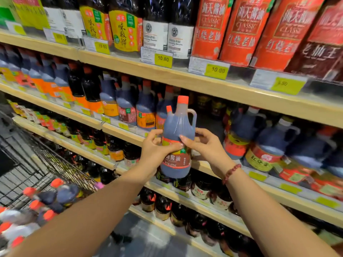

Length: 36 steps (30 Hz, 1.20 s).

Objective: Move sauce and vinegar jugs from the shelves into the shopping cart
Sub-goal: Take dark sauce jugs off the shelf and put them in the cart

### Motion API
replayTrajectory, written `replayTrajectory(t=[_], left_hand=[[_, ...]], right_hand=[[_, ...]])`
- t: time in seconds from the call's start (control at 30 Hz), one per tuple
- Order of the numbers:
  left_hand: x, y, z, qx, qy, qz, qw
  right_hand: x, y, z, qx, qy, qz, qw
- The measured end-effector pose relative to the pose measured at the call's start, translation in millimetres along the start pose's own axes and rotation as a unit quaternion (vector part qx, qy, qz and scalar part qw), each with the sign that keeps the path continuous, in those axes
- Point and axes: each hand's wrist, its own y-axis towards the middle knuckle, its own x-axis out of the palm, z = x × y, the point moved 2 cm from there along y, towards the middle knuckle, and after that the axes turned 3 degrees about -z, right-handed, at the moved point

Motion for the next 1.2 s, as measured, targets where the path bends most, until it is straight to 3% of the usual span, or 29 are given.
replayTrajectory(t=[0.13,0.3,0.6,1.0,1.2], left_hand=[[27.0,10.6,3.3,0.001,0.032,-0.015,0.999],[58.0,25.7,5.0,0.019,0.059,-0.024,0.998],[88.1,84.5,3.7,0.048,0.06,-0.073,0.994],[84.4,124.1,-34.1,0.062,0.071,-0.07,0.993],[79.6,133.8,-54.0,0.083,0.063,-0.077,0.992]], right_hand=[[-26.4,-12.4,13.3,-0.026,0.002,-0.005,1.0],[-41.3,-7.3,16.7,-0.087,-0.14,0.058,0.985],[-64.8,46.2,14.0,-0.074,-0.181,0.134,0.972],[-56.2,88.4,51.7,-0.14,-0.183,0.124,0.965],[-49.8,99.8,75.8,-0.13,-0.187,0.128,0.965]])
